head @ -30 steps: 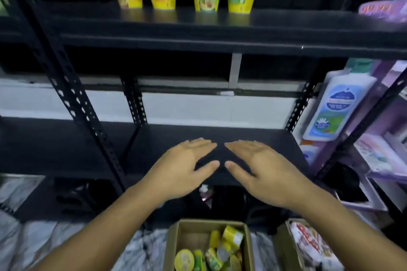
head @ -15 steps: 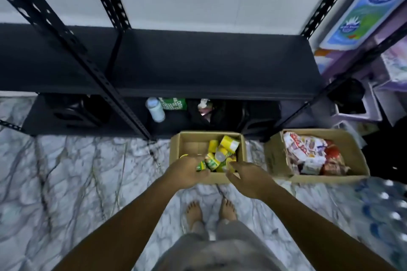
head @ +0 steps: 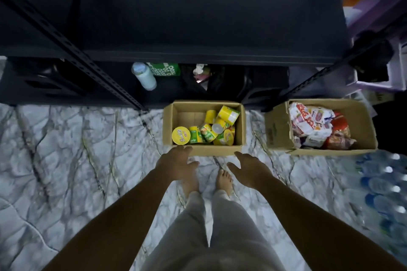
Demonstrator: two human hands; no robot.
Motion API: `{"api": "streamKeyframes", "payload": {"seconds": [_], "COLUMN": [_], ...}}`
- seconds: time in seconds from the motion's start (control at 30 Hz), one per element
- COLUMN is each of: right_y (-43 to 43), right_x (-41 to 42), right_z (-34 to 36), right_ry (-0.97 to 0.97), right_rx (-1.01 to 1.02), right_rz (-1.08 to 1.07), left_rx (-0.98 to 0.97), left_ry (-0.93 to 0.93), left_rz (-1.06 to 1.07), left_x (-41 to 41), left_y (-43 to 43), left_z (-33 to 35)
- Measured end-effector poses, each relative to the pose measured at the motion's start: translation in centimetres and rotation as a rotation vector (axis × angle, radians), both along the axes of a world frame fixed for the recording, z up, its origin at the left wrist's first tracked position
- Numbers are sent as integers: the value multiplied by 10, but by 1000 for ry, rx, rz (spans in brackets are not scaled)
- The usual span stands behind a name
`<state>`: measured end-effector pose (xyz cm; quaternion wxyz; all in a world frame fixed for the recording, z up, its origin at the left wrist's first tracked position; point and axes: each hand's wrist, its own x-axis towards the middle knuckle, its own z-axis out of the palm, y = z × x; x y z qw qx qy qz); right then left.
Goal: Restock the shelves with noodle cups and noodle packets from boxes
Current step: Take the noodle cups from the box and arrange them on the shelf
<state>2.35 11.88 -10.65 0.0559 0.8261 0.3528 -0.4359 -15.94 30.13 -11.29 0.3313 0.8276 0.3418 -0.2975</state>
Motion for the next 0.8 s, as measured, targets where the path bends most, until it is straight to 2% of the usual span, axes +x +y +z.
{"api": "streamKeyframes", "payload": {"seconds": [0.37, 0.63, 0.8], "right_y": [22, 40, 56], "right_x": [58, 93, 102], "right_z": [-149, -286, -362], "right_ry": [114, 148, 173], "right_rx": [6, 50, 68], "right_rz": [-191, -265, -388], "left_rx": [-4, 24, 56], "left_ry": [3, 30, 4], "left_rz": [-8, 22, -2], "left_x": [53, 87, 101], "left_y": [31, 53, 62], "left_z": [-142, -284, -361]}}
